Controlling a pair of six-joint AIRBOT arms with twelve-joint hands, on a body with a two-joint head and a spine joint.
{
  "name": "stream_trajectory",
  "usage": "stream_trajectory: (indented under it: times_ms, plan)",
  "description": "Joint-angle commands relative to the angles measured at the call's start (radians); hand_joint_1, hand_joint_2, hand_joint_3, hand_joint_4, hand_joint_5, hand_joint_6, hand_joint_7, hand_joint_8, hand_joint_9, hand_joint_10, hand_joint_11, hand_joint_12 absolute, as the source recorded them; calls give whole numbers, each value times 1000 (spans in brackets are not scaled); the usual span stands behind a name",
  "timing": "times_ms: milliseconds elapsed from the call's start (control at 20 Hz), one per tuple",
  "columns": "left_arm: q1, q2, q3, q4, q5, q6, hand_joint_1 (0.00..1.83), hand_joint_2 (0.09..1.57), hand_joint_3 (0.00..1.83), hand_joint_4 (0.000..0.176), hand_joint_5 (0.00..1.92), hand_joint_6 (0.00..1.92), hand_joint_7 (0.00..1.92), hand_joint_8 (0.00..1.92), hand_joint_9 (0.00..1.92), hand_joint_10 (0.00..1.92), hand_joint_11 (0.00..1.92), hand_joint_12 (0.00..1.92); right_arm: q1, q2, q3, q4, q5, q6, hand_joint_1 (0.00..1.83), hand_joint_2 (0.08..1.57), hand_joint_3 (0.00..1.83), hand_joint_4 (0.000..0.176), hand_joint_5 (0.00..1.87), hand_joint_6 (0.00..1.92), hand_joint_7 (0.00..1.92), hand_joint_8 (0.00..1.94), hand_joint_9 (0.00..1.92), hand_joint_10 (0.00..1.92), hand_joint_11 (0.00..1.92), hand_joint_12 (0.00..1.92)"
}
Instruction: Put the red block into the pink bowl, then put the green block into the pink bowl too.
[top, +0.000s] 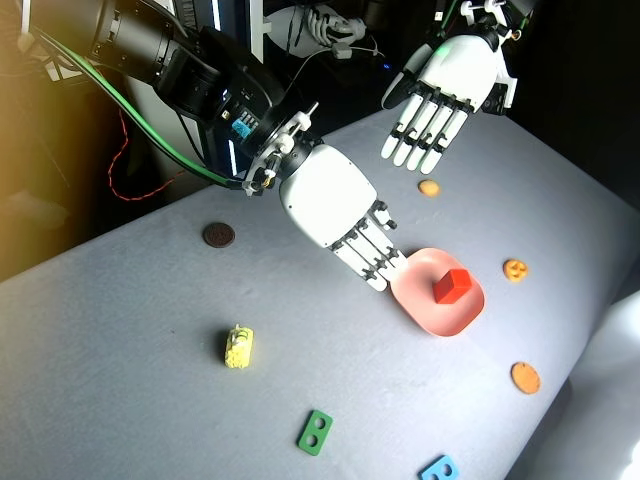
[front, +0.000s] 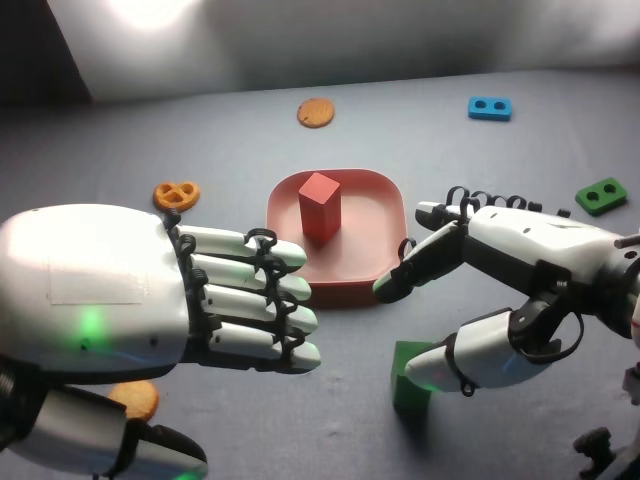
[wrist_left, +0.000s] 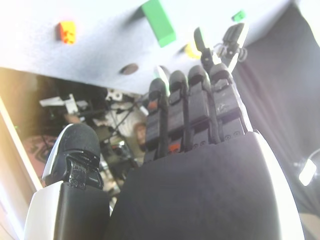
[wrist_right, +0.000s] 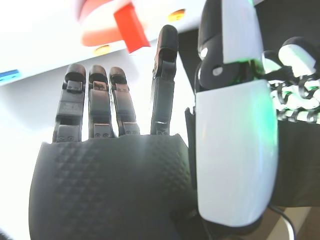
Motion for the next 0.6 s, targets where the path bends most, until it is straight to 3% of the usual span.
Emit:
stream_trajectory:
  times_ms: [0, 150, 300, 350, 400, 450, 500, 550]
  plan:
    - [-11, 3, -4, -50, 46, -5, 68, 1346, 1, 0, 260, 1, 204, 0, 106, 2, 0, 0, 4, 5, -2, -45, 42, 6, 1116, 876, 0, 176, 797, 29, 0, 0, 0, 0, 0, 0]
    - [-13, 2, -13, -49, 44, -6, 0, 1389, 17, 0, 177, 1, 131, 1, 54, 5, 0, 0, -5, 4, -3, -37, 36, 6, 1102, 914, 11, 176, 764, 10, 0, 0, 0, 0, 0, 0]
    - [-11, 0, -26, -40, 36, -8, 102, 1382, 5, 0, 289, 9, 231, 7, 134, 6, 19, 19, -23, -1, -2, -37, 27, 7, 1100, 882, 0, 168, 812, 26, 0, 0, 0, 0, 0, 0]
    - [-10, 0, -28, -39, 33, -8, 37, 1394, 9, 0, 289, 6, 236, 6, 134, 4, 13, 19, -26, -2, -2, -37, 27, 8, 1128, 890, 0, 120, 847, 36, 0, 0, 0, 0, 0, 0]
    - [-10, 0, -30, -39, 30, -9, 48, 1388, 4, 0, 305, 9, 246, 7, 146, 6, 18, 24, -27, -4, -1, -37, 27, 11, 1119, 900, 3, 117, 836, 28, 0, 0, 0, 0, 0, 0]
    - [-10, 0, -32, -39, 25, -12, 9, 1391, 4, 0, 280, 3, 216, 2, 118, 2, 3, 4, -28, -9, 3, -38, 27, 12, 1106, 900, 3, 126, 847, 30, 0, 0, 0, 0, 0, 0]
    - [-10, -1, -32, -40, 23, -14, 1, 1386, 2, 0, 296, 10, 241, 13, 130, 8, 0, 0, -28, -14, 7, -38, 27, 14, 1121, 897, 2, 101, 849, 28, 0, 0, 0, 0, 0, 0]
    - [-11, -3, -32, -41, 21, -14, 7, 1389, 1, 0, 342, 9, 285, 10, 162, 7, 12, 8, -31, -20, 11, -38, 27, 16, 1105, 891, 0, 117, 855, 28, 0, 0, 0, 0, 0, 0]
